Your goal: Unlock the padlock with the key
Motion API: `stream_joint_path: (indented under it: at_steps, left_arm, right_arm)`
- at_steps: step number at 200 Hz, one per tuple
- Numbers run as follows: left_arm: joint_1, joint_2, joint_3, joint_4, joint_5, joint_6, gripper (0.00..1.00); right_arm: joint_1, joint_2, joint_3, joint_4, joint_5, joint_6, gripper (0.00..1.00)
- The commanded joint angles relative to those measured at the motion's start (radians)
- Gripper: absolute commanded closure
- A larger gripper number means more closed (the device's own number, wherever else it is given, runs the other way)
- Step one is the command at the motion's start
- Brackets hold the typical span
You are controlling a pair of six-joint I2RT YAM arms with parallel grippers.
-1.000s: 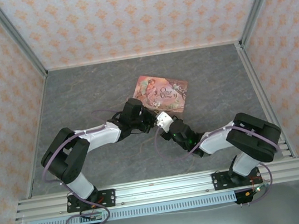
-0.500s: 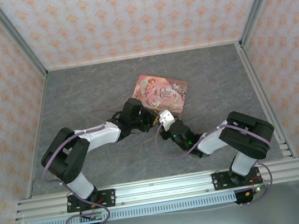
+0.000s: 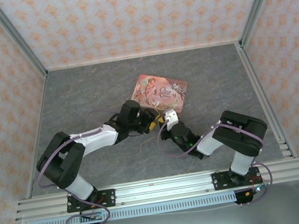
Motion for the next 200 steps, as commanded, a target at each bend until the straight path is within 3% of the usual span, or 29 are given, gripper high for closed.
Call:
stream_joint_path:
  at_steps: [1, 74, 106, 146, 175, 200]
  left_arm:
    - [0.025, -0.066, -0.034, -0.066, -0.043, 0.065, 0.43]
    - [0.089, -0.294, -0.081, -0.295, -0.187, 0.248, 0.34]
    - [0.107, -0.381, -0.09, -0.375, -0.241, 0.291, 0.31]
    - [0.113, -0.432, -0.091, -0.429, -0.266, 0.317, 0.3]
    - [0.119, -0.439, -0.093, -0.437, -0.267, 0.322, 0.3]
    - [0.12, -0.436, -0.088, -0.442, -0.264, 0.326, 0.29]
  right_arm:
    - [-0.002, 0.006, -0.03, 0.038, -0.005, 0.13, 1.0]
    - [-0.002, -0.067, -0.062, -0.02, -0.054, 0.472, 1.0]
    - [-0.018, -0.115, -0.051, -0.164, -0.098, 0.689, 1.0]
    - [-0.042, -0.132, -0.071, -0.193, -0.16, 0.842, 1.0]
    - [-0.092, -0.121, -0.038, -0.289, -0.287, 0.915, 1.0]
    - [-0.1, -0.09, -0.044, -0.249, -0.316, 0.948, 1.0]
